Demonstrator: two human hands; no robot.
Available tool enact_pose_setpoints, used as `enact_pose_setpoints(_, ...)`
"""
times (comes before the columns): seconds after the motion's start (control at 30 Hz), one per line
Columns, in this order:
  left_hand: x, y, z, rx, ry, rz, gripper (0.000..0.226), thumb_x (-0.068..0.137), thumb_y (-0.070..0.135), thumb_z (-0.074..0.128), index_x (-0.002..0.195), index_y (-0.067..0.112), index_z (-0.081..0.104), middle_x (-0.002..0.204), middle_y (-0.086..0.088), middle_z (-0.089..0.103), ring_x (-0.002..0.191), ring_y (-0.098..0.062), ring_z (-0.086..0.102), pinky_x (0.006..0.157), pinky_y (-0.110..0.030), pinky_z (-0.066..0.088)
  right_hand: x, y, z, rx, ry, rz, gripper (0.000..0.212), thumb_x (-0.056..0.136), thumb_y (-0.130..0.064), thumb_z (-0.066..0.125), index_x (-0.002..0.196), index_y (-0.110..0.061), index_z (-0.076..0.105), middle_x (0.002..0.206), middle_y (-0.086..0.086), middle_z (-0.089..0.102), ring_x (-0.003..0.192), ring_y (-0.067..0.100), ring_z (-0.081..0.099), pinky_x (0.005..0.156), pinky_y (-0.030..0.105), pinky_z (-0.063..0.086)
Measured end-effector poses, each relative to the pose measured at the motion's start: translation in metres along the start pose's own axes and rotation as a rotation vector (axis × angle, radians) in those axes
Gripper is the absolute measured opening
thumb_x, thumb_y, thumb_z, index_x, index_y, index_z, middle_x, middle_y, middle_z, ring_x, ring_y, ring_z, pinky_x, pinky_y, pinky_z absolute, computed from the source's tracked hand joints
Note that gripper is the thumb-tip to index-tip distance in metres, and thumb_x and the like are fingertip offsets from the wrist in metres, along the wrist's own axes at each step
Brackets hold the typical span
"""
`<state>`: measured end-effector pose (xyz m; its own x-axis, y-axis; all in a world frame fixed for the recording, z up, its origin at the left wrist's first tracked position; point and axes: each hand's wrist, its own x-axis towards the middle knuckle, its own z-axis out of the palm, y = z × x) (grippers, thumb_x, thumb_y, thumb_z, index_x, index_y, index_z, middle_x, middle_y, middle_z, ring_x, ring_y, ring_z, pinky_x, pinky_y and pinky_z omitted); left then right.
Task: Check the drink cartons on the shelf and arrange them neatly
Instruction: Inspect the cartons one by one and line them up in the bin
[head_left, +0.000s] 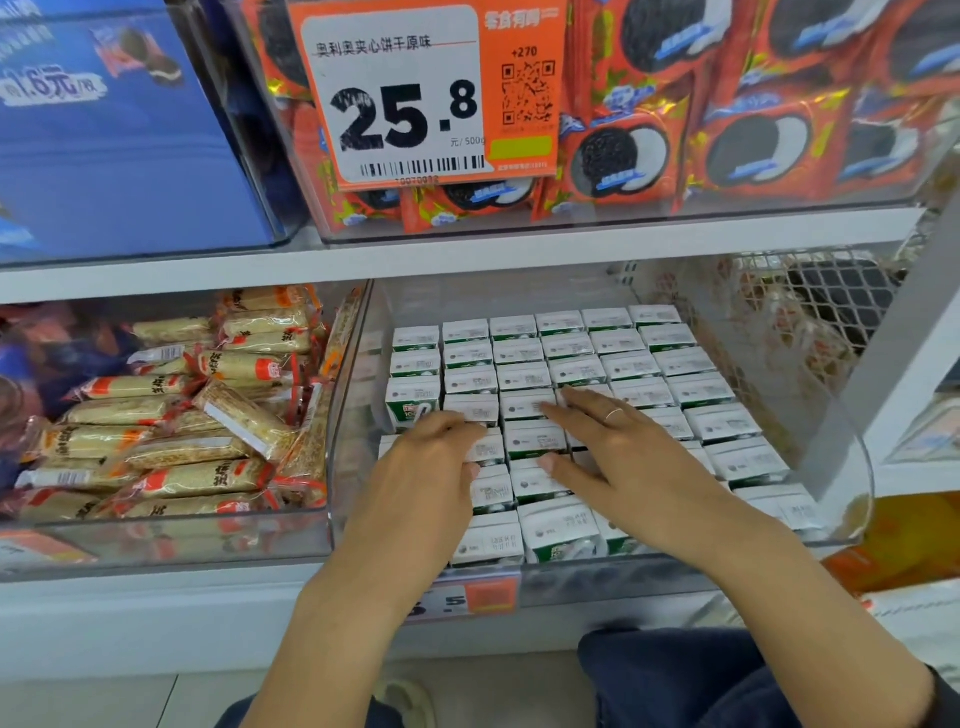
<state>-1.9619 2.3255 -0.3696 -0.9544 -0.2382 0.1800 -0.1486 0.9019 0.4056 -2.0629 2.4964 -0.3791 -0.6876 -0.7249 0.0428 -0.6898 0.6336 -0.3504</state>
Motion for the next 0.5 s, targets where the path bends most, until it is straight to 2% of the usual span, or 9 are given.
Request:
enact_pose_setpoints(0.07, -0.003, -0.002, -0.006, -0.009, -0.032, 0.018, 0.032, 0.091, 0.019, 0.062, 0.123, 0.025, 0.061, 0.126, 0.009, 0.055, 0.109, -0.012, 0.055, 0.089, -0.017, 0.039, 0.000, 0.000, 0.000, -0.002, -0.003, -0.003, 0.059, 0.095, -0.052, 0.037, 0.149, -0.031, 0.024, 0.158, -0.003, 0.018, 0.145, 0.009, 0.011, 0.118, 0.026, 0.009)
enact_pose_setpoints(0.13, -0.005, -0.004, -0.011, -0.008, -0.088, 0.013, 0.030, 0.089, 0.026, 0.065, 0.119, 0.029, 0.062, 0.121, 0.012, 0.057, 0.113, -0.007, 0.051, 0.092, -0.020, 0.040, -0.001, 0.001, -0.001, -0.006, -0.003, -0.007, 0.059, 0.095, -0.052, 0.037, 0.149, -0.031, 0.023, 0.158, -0.003, 0.018, 0.145, 0.009, 0.011, 0.118, 0.026, 0.009)
enact_pose_setpoints(0.27, -0.002, -0.004, -0.018, 0.102, -0.189, -0.006, 0.036, 0.088, 0.035, 0.066, 0.123, 0.032, 0.058, 0.123, 0.012, 0.055, 0.119, -0.008, 0.045, 0.097, -0.033, 0.043, -0.003, 0.001, -0.001, 0.011, 0.003, -0.010, 0.059, 0.095, -0.051, 0.039, 0.148, -0.031, 0.024, 0.157, -0.002, 0.020, 0.144, 0.010, 0.014, 0.118, 0.027, 0.011)
enact_pose_setpoints(0.5, 0.010, -0.003, -0.020, 0.237, -0.258, 0.028, 0.048, 0.082, 0.053, 0.066, 0.126, 0.035, 0.058, 0.122, 0.013, 0.059, 0.118, -0.010, 0.042, 0.093, -0.032, 0.044, -0.002, 0.000, 0.000, -0.003, 0.001, 0.000, 0.059, 0.095, -0.052, 0.038, 0.149, -0.031, 0.024, 0.157, -0.002, 0.021, 0.144, 0.011, 0.015, 0.118, 0.027, 0.012)
